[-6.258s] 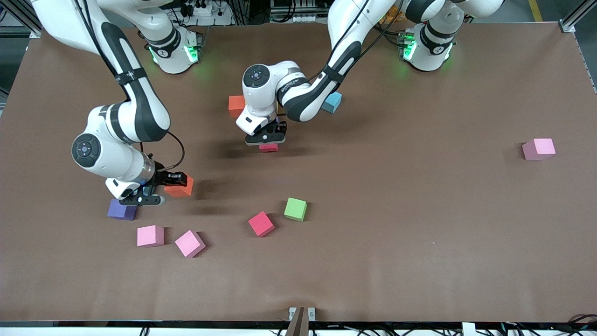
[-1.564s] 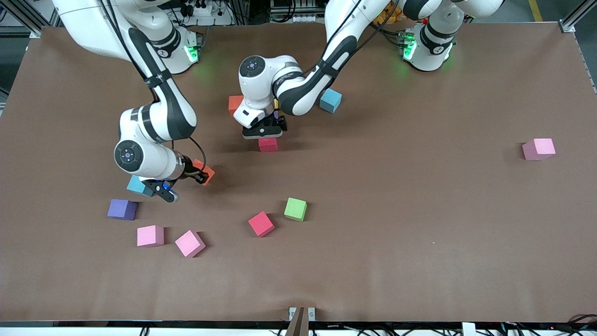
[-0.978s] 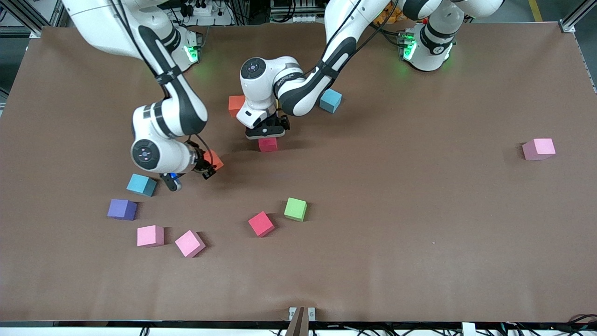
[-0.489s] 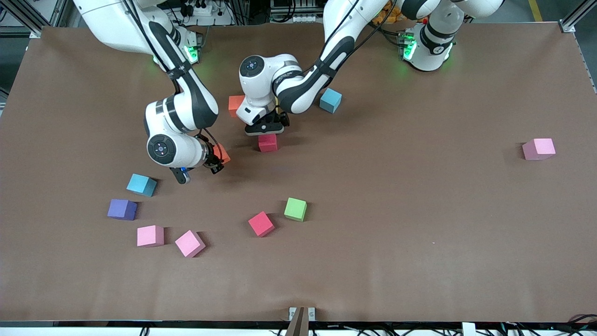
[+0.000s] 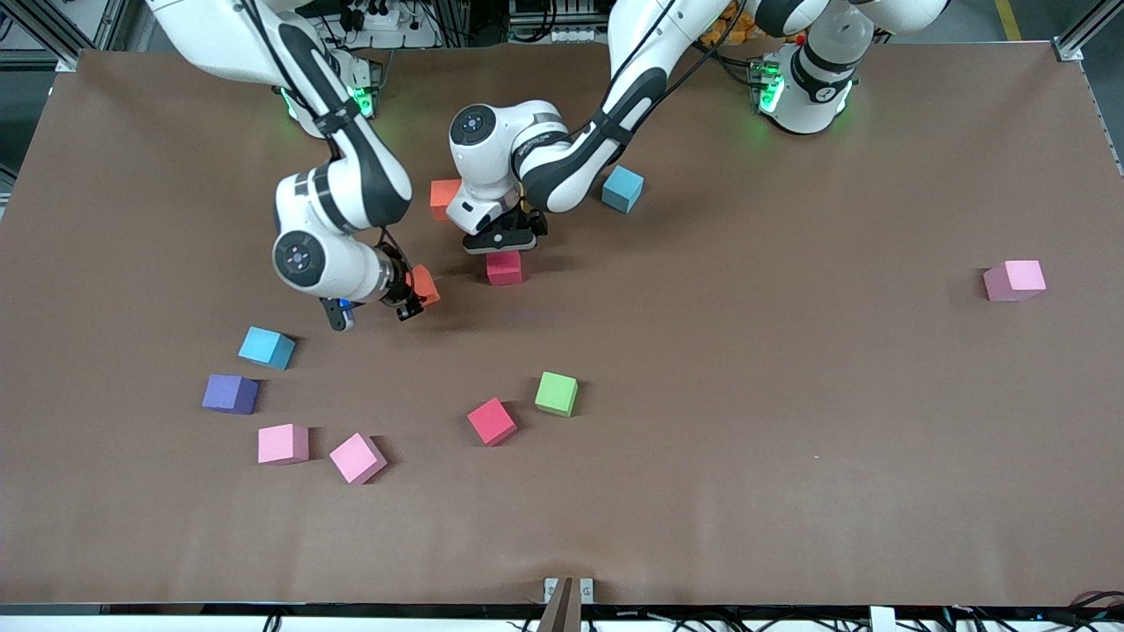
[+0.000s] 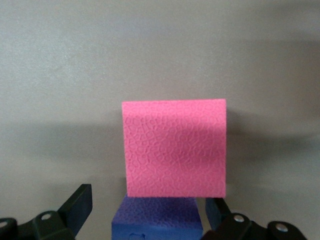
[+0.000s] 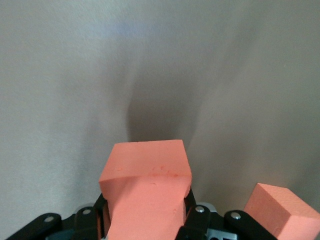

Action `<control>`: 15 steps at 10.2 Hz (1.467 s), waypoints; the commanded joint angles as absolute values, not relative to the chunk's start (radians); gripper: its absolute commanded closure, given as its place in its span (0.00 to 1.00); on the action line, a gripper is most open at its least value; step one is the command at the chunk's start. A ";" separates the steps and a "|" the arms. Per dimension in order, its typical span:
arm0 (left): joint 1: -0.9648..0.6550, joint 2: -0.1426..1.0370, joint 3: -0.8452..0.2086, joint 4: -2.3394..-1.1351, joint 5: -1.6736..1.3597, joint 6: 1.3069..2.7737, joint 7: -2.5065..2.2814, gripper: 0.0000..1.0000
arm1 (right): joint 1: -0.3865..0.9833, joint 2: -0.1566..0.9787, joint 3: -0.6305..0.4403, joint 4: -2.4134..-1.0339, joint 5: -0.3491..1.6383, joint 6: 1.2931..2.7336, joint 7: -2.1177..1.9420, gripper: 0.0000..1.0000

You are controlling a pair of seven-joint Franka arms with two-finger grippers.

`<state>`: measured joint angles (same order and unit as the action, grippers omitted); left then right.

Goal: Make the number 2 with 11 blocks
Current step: 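Set the pink cube beside the purple cube while the right gripper lowers orange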

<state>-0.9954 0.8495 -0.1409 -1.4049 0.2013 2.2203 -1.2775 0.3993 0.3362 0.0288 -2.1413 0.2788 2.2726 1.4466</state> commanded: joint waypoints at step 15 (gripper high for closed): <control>-0.988 0.430 -0.242 -1.735 0.219 2.112 -1.289 0.00 | 0.583 0.298 0.026 -2.321 0.430 2.582 1.672 1.00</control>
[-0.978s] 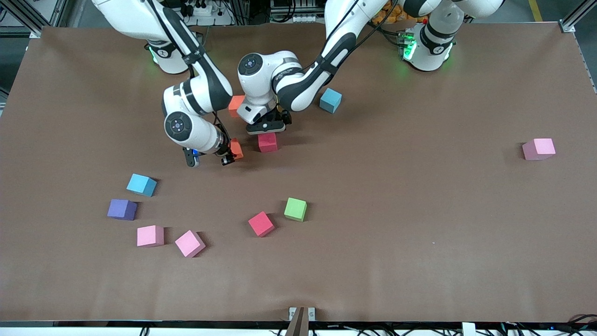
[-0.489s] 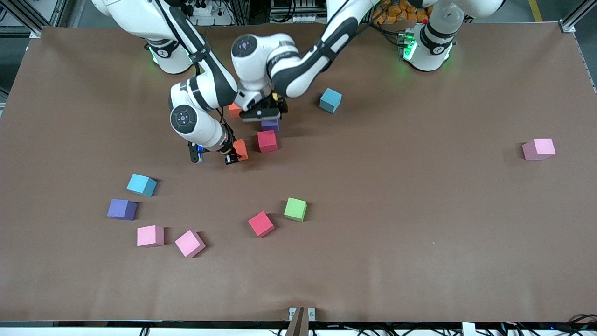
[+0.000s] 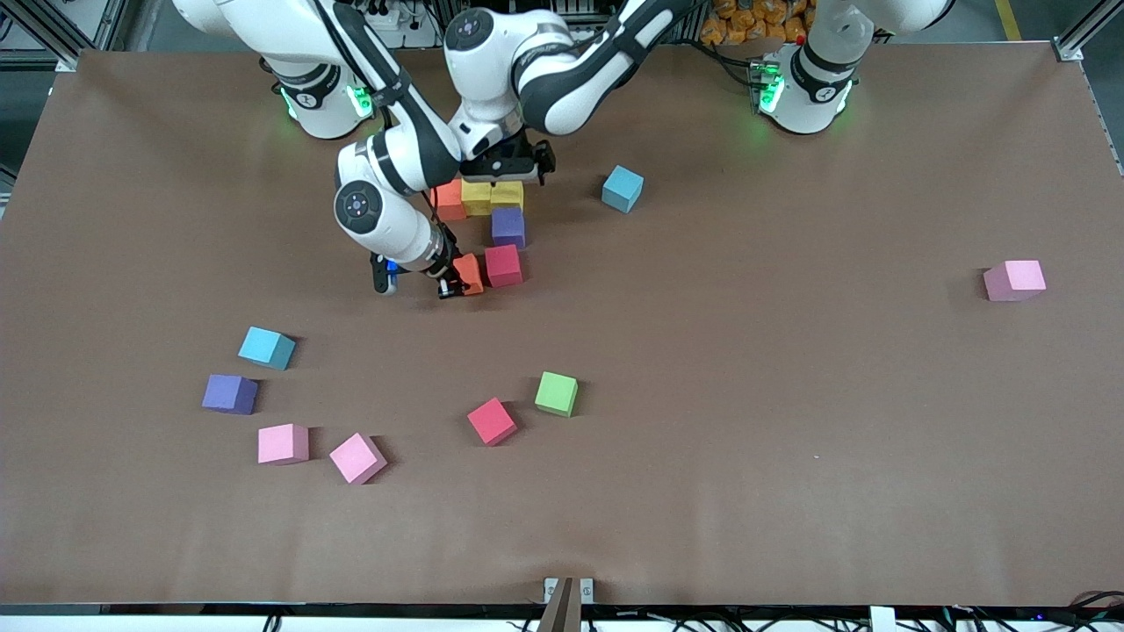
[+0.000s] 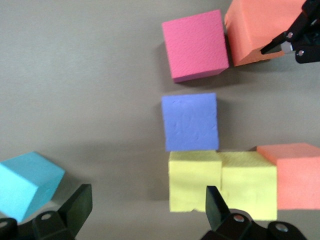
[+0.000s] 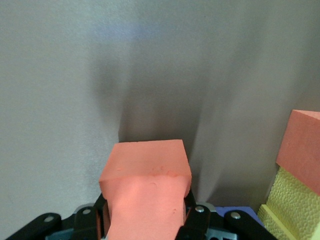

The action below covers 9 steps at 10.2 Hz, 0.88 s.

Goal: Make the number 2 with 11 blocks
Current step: 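Raise the left gripper toward the cyan cube while the right gripper holds orange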

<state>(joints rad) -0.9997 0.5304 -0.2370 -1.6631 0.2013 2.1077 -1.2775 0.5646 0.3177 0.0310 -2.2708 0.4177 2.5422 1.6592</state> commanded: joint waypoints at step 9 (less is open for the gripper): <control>-0.835 0.209 -0.244 -1.865 0.169 2.079 -1.062 0.00 | 0.595 0.305 0.026 -2.335 0.430 2.619 1.672 1.00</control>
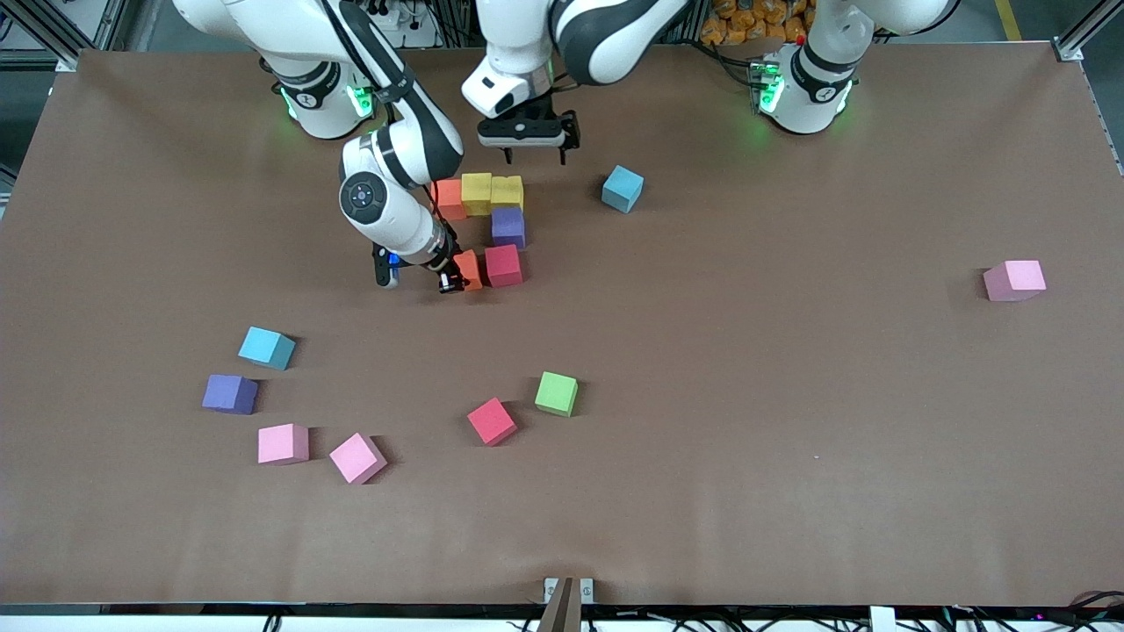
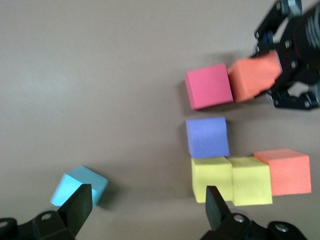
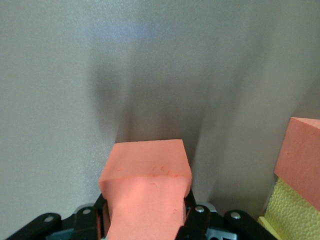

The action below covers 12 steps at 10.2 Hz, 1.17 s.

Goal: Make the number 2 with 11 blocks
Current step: 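Raise the left gripper toward the cyan cube while the right gripper holds orange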

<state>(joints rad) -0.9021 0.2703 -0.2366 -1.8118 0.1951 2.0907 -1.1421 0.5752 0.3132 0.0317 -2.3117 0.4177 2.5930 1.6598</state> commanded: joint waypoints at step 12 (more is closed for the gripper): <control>-0.482 0.161 -0.232 -1.619 0.078 1.816 -0.733 0.00 | 0.614 0.291 0.028 -2.329 0.431 2.605 1.674 1.00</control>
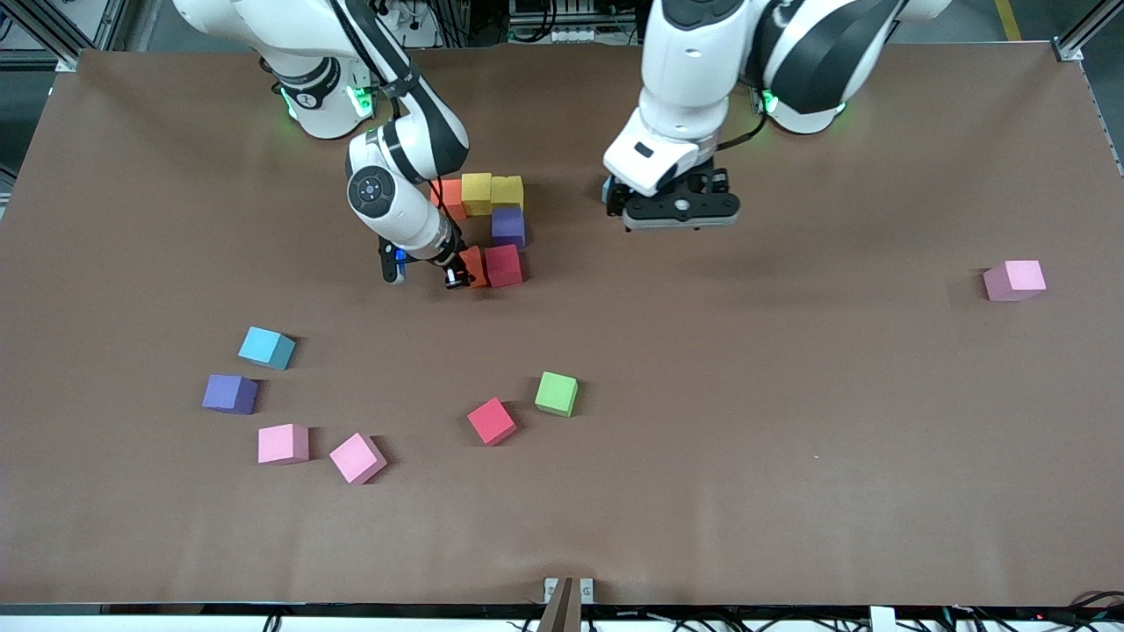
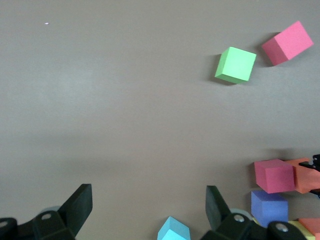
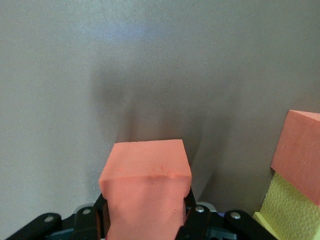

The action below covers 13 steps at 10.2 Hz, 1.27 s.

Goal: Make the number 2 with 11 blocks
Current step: 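Raise the left gripper toward the cyan cube while the right gripper holds orange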

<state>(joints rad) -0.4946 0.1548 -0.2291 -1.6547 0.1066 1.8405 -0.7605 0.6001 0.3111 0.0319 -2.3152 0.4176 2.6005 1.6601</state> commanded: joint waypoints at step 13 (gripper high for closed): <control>-0.430 0.140 -0.235 -1.563 0.020 1.647 -0.640 0.00 | 0.601 0.293 0.025 -2.310 0.428 2.589 1.652 1.00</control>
<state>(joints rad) -0.4396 0.1497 -0.2340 -1.5715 0.0307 1.6696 -0.6676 0.6001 0.3073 0.0265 -2.3100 0.4176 2.5984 1.6594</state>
